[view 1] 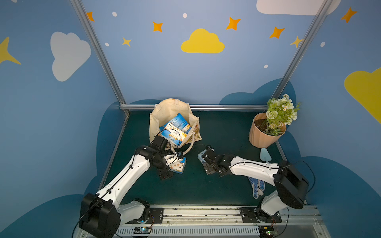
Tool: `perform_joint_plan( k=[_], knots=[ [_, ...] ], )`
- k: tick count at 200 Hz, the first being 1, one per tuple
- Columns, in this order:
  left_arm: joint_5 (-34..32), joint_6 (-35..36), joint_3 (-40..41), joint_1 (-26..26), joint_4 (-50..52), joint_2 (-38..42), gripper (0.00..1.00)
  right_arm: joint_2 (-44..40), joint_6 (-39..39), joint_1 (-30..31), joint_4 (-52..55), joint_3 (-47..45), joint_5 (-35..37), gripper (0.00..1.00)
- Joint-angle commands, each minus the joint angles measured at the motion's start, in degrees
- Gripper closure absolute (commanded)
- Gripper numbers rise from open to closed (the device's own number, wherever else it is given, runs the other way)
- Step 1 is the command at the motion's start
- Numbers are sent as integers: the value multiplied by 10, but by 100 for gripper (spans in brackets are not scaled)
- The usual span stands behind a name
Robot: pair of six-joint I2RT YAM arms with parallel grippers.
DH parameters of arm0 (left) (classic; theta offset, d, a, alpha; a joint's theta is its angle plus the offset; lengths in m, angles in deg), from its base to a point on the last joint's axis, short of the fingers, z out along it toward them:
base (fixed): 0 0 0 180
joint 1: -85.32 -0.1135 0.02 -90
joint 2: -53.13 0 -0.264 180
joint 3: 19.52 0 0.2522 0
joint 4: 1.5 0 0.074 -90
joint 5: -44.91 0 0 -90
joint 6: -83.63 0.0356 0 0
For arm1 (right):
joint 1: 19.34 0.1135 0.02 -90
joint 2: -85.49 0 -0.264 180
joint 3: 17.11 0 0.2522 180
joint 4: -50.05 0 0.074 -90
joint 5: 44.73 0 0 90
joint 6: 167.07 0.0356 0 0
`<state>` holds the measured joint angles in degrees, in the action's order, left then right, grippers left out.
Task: Put tissues into the canvas bag
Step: Adjust the pack of facial tissues at the center of the board.
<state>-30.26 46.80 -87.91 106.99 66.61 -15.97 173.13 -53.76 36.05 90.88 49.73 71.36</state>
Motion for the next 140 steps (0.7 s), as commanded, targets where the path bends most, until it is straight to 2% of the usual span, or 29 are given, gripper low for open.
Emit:
perform_joint_plan(
  k=[1, 27, 49, 86, 121, 140],
  knots=[
    [2, 19, -7, 4, -1, -11, 0, -75, 0, -5, 2, -19, -39, 3],
    [10, 30, -25, 11, -3, -26, 0, -149, 7, -14, -25, -22, -82, 3],
    [21, 43, -24, 20, -11, -29, 0, -175, 12, -30, -61, -23, -123, 3],
    [12, 10, -18, 44, 6, -7, 0, -121, -10, -52, -30, 25, -134, 3],
    [36, -25, -16, 57, 41, 48, 0, -68, -54, -99, -34, 52, -176, 3],
    [43, -73, -36, 66, 50, 61, 0, -58, -67, -138, -47, 56, -220, 3]
  ],
)
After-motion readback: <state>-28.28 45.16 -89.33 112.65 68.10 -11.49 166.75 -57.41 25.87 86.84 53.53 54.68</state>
